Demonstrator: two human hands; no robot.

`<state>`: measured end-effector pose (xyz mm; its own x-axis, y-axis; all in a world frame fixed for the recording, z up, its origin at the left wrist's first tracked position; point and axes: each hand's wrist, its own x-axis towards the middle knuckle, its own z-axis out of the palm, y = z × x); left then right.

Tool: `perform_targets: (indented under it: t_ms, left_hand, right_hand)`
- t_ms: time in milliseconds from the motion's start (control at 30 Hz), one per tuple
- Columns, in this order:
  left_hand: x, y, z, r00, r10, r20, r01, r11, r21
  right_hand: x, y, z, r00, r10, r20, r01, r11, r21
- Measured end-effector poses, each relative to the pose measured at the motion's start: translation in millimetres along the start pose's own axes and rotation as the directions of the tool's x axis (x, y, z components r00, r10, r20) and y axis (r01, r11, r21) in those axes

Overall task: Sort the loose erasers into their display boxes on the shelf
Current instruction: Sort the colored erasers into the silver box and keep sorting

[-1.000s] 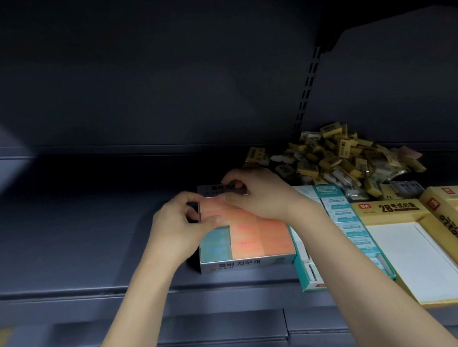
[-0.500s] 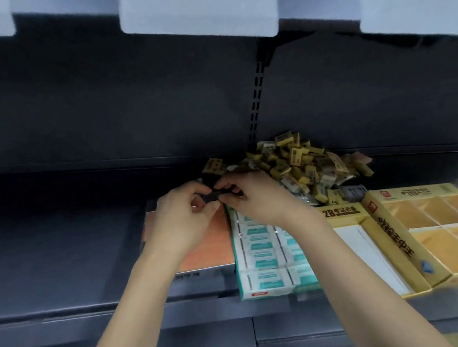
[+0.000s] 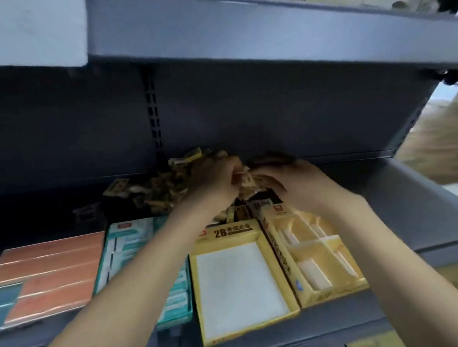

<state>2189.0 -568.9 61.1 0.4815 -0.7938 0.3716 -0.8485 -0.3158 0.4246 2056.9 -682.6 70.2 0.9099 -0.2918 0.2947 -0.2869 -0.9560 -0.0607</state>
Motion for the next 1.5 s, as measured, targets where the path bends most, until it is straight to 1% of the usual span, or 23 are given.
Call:
perform_targets:
  t_ms: [67,167,233,300,367,433,567,700,767,867,933,1000,1100,1200,1267,1333,1400,1433,1500]
  left_hand:
    - [12,5,12,1.0,0.013,-0.006,-0.013,0.997,0.072]
    - [20,8,23,0.999,0.001,-0.04,0.003,0.994,0.107]
    - [22,9,26,0.998,-0.008,-0.062,0.017,0.99,0.14]
    - [24,9,28,0.998,-0.02,-0.063,0.031,0.984,0.173]
    - [26,10,27,0.998,-0.022,-0.056,0.034,0.974,0.222]
    - [28,11,26,0.998,-0.027,-0.056,0.041,0.963,0.266]
    - [28,14,22,0.997,-0.056,-0.054,0.071,0.946,0.318]
    - [24,17,23,0.995,-0.09,-0.048,0.102,0.93,0.352]
    - [20,19,25,0.994,-0.107,-0.037,0.114,0.929,0.352]
    - [18,21,28,0.992,-0.121,-0.027,0.122,0.922,0.367]
    - [19,21,30,0.992,-0.121,-0.02,0.119,0.921,0.372]
    - [22,22,33,0.993,-0.113,-0.016,0.111,0.924,0.367]
    - [29,26,40,0.997,-0.077,-0.011,0.075,0.924,0.375]
    - [40,31,51,1.0,-0.026,0.011,0.021,0.935,0.354]
    - [50,33,59,0.999,0.019,0.035,-0.03,0.937,0.347]
    - [62,34,66,0.995,0.072,0.065,-0.09,0.929,0.359]
    - [76,36,71,0.982,0.147,0.123,-0.185,0.892,0.413]
    - [84,38,72,0.966,0.188,0.176,-0.25,0.853,0.459]
    - [101,42,71,0.916,0.238,0.322,-0.385,0.744,0.546]
  right_hand:
    - [-4,37,-8,0.999,0.004,0.032,-0.002,0.999,-0.048]
    - [-1,85,-10,0.984,0.024,0.174,-0.003,0.993,-0.116]
    - [6,105,-4,0.967,-0.005,0.254,0.053,0.981,-0.186]
    - [14,118,4,0.957,-0.05,0.286,0.121,0.963,-0.239]
    - [23,128,14,0.95,-0.13,0.284,0.212,0.936,-0.282]
    - [32,138,27,0.934,-0.219,0.282,0.3,0.911,-0.284]
    - [51,150,46,0.899,-0.274,0.341,0.395,0.844,-0.364]
    - [61,166,62,0.917,-0.244,0.315,0.359,0.851,-0.383]
    - [61,169,66,0.928,-0.248,0.278,0.343,0.859,-0.38]
    - [59,169,71,0.926,-0.318,0.201,0.37,0.87,-0.327]
    - [57,170,72,0.929,-0.31,0.2,0.36,0.882,-0.304]
    - [53,172,73,0.937,-0.269,0.224,0.325,0.906,-0.273]
    - [49,172,77,0.941,-0.252,0.227,0.301,0.929,-0.217]
    - [46,177,75,0.946,-0.232,0.227,0.258,0.962,-0.093]
    - [41,180,74,0.932,-0.253,0.258,0.286,0.953,-0.098]
    - [36,185,76,0.934,-0.258,0.246,0.291,0.951,-0.108]
    - [32,189,79,0.944,-0.244,0.22,0.267,0.96,-0.081]
    - [30,189,79,0.949,-0.229,0.218,0.247,0.967,-0.059]
    - [26,190,76,0.953,-0.21,0.221,0.22,0.975,-0.023]
